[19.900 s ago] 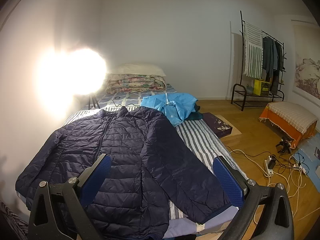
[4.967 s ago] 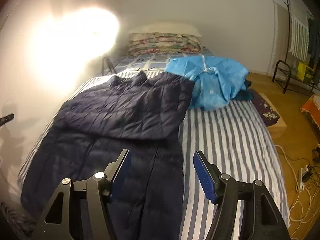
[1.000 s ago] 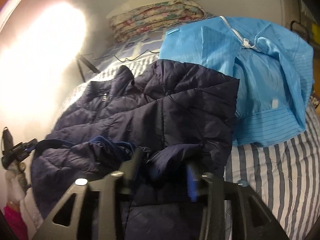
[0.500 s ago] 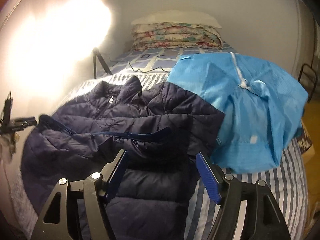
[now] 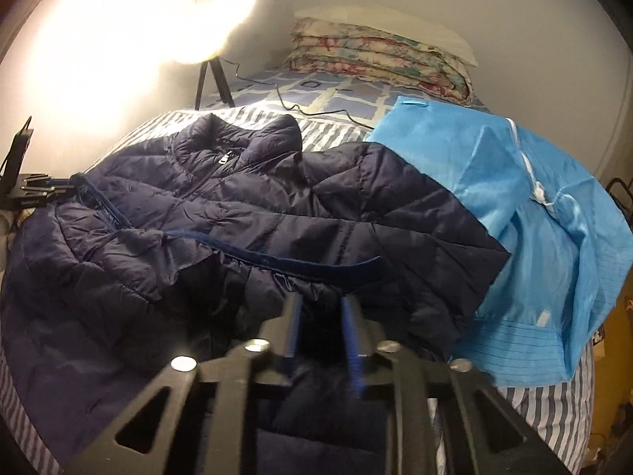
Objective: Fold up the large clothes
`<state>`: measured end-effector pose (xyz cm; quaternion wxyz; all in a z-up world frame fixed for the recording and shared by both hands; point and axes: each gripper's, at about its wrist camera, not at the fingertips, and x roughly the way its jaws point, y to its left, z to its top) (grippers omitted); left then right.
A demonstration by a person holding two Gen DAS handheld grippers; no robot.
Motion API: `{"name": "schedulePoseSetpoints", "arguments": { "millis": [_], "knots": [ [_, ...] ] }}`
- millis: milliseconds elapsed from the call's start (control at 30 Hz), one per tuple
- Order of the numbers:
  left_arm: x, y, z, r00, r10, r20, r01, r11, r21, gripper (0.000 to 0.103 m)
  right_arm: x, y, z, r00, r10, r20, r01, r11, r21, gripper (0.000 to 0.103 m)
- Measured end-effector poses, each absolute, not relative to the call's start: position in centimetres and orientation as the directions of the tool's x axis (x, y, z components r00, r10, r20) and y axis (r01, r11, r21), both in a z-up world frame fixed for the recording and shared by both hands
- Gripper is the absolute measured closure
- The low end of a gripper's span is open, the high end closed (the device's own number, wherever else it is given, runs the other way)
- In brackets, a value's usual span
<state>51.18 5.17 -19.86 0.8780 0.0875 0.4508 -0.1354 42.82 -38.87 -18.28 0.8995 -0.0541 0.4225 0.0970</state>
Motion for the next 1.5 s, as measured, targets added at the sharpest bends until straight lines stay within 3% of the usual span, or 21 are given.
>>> {"name": "schedulePoseSetpoints", "arguments": {
  "millis": [67,400,533,567,600,633,667,833,933,1000,1267,1500],
  "knots": [
    [51.1,5.4,-19.9,0.560,-0.166,-0.812,0.313,0.950,0.022,0.097,42.9,-38.6,-18.4,0.623,0.123,-0.772,-0.225,0.974,-0.027,0.103],
    [50.0,6.9,-15.1,0.658,-0.167,-0.734,0.266,0.964,0.020,0.101,42.1,-39.0,-14.5,0.721,0.058,-0.690,-0.157,0.984,-0.081,0.103],
    [50.1,6.2,-14.9,0.666,-0.126,-0.735,0.275,0.958,0.085,0.101,42.6,-39.4,-13.0,0.731,0.096,-0.675,-0.177,0.983,-0.052,0.103],
    [50.2,6.0,-15.1,0.663,-0.119,-0.739,0.277,0.956,0.095,0.101,42.8,-39.6,-13.1,0.716,0.133,-0.686,-0.200,0.980,-0.018,0.098],
    [50.2,5.8,-15.4,0.659,-0.113,-0.744,0.279,0.955,0.102,0.101,43.1,-39.7,-13.4,0.699,0.151,-0.699,-0.208,0.978,0.003,0.084],
    [50.3,5.8,-15.8,0.654,-0.110,-0.749,0.278,0.955,0.103,0.101,43.4,-39.9,-13.8,0.680,0.167,-0.714,-0.213,0.977,0.025,0.046],
    [50.4,5.9,-16.1,0.652,-0.108,-0.751,0.273,0.957,0.100,0.101,43.3,-39.9,-14.2,0.680,0.171,-0.713,-0.215,0.976,0.029,0.029],
    [50.4,6.2,-17.0,0.644,-0.106,-0.758,0.258,0.962,0.085,0.101,44.7,-39.8,-17.0,0.652,0.085,-0.754,-0.198,0.978,-0.061,0.035],
    [50.5,5.9,-17.1,0.643,-0.097,-0.759,0.256,0.962,0.094,0.101,46.0,-40.1,-18.5,0.603,0.078,-0.794,-0.183,0.982,-0.043,0.095],
    [50.4,5.8,-17.1,0.645,-0.098,-0.758,0.257,0.962,0.095,0.101,45.7,-39.9,-18.5,0.619,0.058,-0.783,-0.172,0.983,-0.064,0.101],
    [50.2,6.4,-14.2,0.704,-0.094,-0.704,0.233,0.967,0.104,0.101,43.4,-39.6,-13.0,0.739,0.008,-0.674,-0.130,0.983,-0.131,0.103],
    [54.3,5.4,-11.8,0.757,-0.022,-0.653,0.182,0.967,0.178,0.101,48.0,-39.0,-10.0,0.792,-0.118,-0.599,-0.026,0.974,-0.226,0.103]
  ]
}}
